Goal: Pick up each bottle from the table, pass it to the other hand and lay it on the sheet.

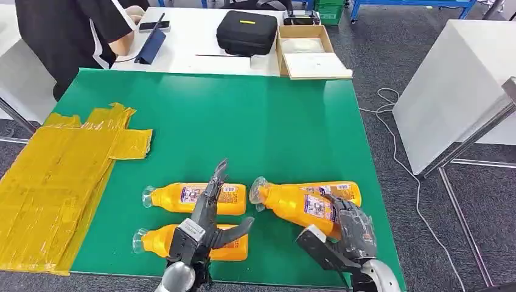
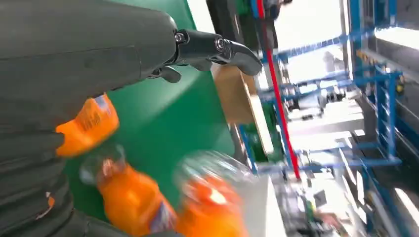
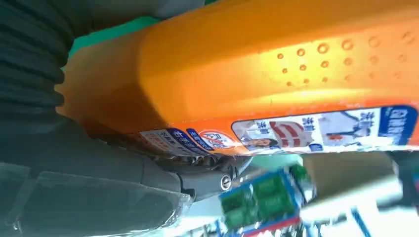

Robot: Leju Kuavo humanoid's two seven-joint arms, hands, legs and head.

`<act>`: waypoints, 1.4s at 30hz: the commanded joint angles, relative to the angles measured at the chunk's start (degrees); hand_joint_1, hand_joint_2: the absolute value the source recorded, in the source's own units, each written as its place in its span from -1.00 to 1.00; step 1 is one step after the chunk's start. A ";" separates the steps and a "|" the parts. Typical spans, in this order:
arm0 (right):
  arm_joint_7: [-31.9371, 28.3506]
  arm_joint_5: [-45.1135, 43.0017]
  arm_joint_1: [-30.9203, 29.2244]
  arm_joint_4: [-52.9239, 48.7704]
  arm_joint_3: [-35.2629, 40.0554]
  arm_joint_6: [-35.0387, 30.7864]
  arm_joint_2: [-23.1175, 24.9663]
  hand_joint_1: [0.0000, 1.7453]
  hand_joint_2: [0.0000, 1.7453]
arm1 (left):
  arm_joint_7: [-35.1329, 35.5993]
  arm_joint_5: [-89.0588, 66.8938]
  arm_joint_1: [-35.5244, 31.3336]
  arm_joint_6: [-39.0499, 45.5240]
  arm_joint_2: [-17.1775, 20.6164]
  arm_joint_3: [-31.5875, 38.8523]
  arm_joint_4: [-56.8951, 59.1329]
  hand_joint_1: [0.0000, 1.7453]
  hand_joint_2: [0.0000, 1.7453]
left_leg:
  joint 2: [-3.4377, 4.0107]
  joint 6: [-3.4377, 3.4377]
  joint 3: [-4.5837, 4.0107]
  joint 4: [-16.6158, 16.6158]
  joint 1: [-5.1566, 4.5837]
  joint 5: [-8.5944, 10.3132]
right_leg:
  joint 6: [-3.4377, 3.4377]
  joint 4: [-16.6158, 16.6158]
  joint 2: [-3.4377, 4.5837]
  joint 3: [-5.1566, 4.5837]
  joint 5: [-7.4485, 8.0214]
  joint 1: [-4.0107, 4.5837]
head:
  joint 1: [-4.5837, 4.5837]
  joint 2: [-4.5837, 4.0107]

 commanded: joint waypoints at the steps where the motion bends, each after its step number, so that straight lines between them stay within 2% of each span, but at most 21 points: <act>1: -4.68 -10.33 -4.81 9.35 -2.37 -12.19 0.34 1.00 1.00 | 0.59 -1.79 0.79 1.90 -0.66 2.48 -1.88 -1.00 1.00 | 0.08 -0.15 0.13 -0.03 0.01 -0.03 | 0.00 -0.06 0.05 0.12 0.02 0.00 | 0.00 0.00; 5: -8.70 -15.91 -5.88 12.95 -0.50 -15.75 0.24 1.00 1.00 | 1.09 -1.55 0.86 3.86 0.18 2.00 -2.99 -1.00 1.00 | 0.10 -0.14 0.10 -0.05 0.03 -0.01 | -0.02 -0.09 0.09 0.09 0.04 0.02 | 0.00 0.00; 12: -9.39 -16.80 -6.31 14.13 0.21 -16.46 0.22 1.00 1.00 | 1.24 -1.48 1.20 4.05 0.36 1.75 -3.61 -1.00 1.00 | 0.05 -0.16 0.08 -0.05 0.02 -0.03 | -0.04 -0.06 0.01 0.08 0.01 0.01 | 0.00 0.00; 14: -14.15 -21.68 -6.83 15.96 1.81 -17.47 0.73 1.00 1.00 | 1.92 -1.50 2.23 3.70 1.09 0.46 -5.12 -1.00 1.00 | 0.05 -0.18 0.12 -0.06 0.00 -0.04 | -0.04 -0.05 0.00 0.10 -0.01 -0.01 | 0.00 0.00; 17: -18.20 -24.91 -9.17 19.28 4.86 -19.49 2.76 1.00 1.00 | 5.08 -3.85 1.85 3.62 1.67 -2.08 -7.78 -1.00 1.00 | 0.13 -0.11 0.01 -0.03 0.03 -0.03 | -0.03 -0.05 0.09 0.02 0.03 0.03 | 0.02 0.00; 21: -18.96 -25.78 -10.69 20.05 6.86 -20.78 3.86 1.00 1.00 | 7.84 -4.04 0.78 2.46 1.50 -3.49 -9.91 -1.00 1.00 | 0.14 -0.21 -0.02 0.04 0.04 -0.04 | -0.06 0.05 0.08 -0.05 0.01 0.03 | 0.00 0.00; 27: -24.77 -30.66 -12.37 19.14 11.52 -22.79 5.49 1.00 1.00 | 11.46 -5.31 -1.16 2.71 2.41 -7.51 -14.41 -1.00 1.00 | 0.04 -0.24 -0.03 0.09 0.03 -0.05 | -0.04 0.10 -0.03 -0.07 -0.04 0.03 | 0.02 0.00; 36: -26.47 -33.42 -15.96 23.05 14.53 -22.32 6.18 1.00 1.00 | 11.92 -5.28 -1.72 2.88 2.46 -8.87 -14.28 -1.00 1.00 | 0.10 -0.22 0.08 -0.01 0.01 -0.03 | -0.03 0.02 0.02 0.03 -0.01 -0.01 | 0.00 0.00; 42: -26.38 -33.08 -17.35 27.56 16.30 -24.89 6.46 1.00 1.00 | 12.23 -4.84 -3.91 2.75 2.13 -11.33 -11.73 -1.00 1.00 | -0.07 -0.21 0.03 -0.02 0.03 0.03 | -0.04 -0.01 -0.14 0.04 -0.01 0.01 | 0.00 0.00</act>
